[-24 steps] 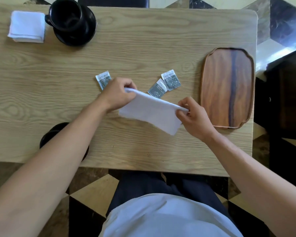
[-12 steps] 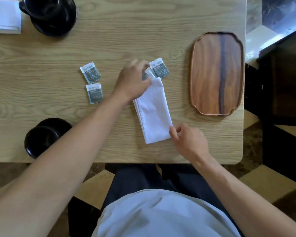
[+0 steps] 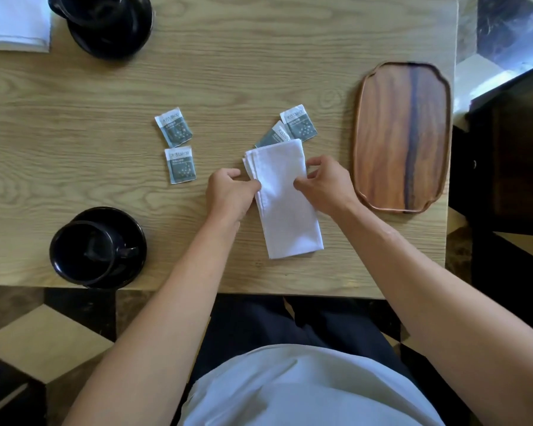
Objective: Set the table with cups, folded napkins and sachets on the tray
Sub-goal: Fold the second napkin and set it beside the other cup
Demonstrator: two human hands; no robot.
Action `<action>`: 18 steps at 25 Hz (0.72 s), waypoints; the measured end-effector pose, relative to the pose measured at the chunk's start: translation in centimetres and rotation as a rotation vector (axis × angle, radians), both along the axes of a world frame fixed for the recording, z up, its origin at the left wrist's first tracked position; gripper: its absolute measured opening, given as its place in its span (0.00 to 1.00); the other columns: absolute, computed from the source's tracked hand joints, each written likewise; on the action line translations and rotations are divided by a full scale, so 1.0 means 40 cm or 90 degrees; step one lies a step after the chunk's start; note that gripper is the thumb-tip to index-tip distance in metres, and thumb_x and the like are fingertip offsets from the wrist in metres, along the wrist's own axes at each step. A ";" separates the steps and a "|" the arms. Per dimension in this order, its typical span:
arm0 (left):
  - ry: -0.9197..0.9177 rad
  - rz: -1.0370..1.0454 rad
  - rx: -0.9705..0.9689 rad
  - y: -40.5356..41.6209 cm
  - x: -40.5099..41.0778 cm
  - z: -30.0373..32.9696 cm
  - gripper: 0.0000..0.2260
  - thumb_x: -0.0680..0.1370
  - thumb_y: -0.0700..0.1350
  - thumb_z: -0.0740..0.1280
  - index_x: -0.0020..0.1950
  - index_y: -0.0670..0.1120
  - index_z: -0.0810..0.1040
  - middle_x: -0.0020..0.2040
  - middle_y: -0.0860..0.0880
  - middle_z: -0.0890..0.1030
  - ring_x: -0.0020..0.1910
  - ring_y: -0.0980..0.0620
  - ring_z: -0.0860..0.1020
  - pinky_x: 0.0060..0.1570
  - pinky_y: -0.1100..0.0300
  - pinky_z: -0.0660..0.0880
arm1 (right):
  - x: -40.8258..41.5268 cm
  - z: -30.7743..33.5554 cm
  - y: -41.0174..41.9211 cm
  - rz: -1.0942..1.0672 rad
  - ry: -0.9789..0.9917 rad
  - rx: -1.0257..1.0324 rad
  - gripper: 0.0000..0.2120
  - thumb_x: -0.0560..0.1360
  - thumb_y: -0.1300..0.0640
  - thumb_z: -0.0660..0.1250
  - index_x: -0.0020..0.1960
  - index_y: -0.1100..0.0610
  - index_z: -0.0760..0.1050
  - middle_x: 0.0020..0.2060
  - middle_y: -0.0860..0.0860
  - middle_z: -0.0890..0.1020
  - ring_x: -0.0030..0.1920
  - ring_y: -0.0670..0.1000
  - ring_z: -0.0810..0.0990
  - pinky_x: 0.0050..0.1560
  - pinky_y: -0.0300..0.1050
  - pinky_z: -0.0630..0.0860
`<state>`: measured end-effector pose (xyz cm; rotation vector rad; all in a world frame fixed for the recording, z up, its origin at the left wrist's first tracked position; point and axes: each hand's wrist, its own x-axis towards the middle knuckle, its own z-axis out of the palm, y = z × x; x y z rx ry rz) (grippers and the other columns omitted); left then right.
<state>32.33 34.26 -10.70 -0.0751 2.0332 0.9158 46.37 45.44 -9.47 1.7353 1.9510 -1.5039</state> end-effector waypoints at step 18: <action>-0.071 -0.127 0.228 -0.025 0.007 0.010 0.24 0.69 0.37 0.77 0.65 0.41 0.79 0.47 0.49 0.83 0.45 0.54 0.82 0.48 0.59 0.79 | 0.127 -0.043 0.002 -0.075 0.393 -0.249 0.14 0.79 0.63 0.69 0.62 0.51 0.73 0.54 0.55 0.87 0.55 0.58 0.86 0.52 0.56 0.83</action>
